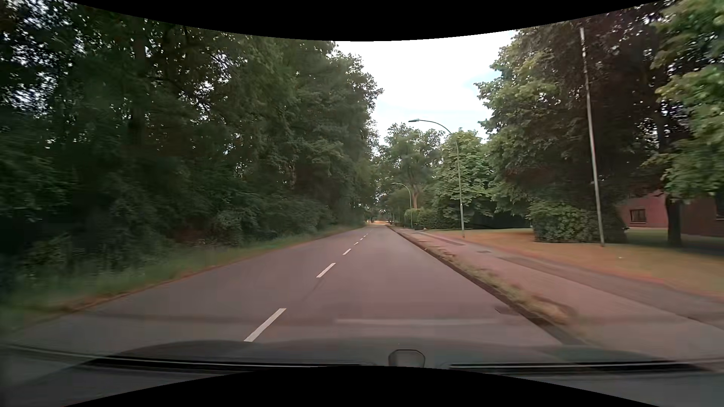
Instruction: Follow the waypoints while adhering to traffic rules and regulations
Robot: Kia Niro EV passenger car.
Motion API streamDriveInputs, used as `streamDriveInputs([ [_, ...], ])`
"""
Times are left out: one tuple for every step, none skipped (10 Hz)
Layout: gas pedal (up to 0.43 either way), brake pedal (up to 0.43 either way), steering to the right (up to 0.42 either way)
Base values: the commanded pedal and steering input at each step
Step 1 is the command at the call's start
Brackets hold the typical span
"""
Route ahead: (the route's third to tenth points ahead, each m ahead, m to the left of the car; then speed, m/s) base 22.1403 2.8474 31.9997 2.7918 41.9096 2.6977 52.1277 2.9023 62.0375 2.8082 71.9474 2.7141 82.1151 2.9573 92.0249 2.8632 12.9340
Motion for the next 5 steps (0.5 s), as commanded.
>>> streamDriveInputs([
  [0.189,0.000,-0.009],
  [0.189,0.000,-0.009],
  [0.189,0.000,-0.008],
  [0.189,0.000,-0.005],
  [0.189,0.000,0.000],
])
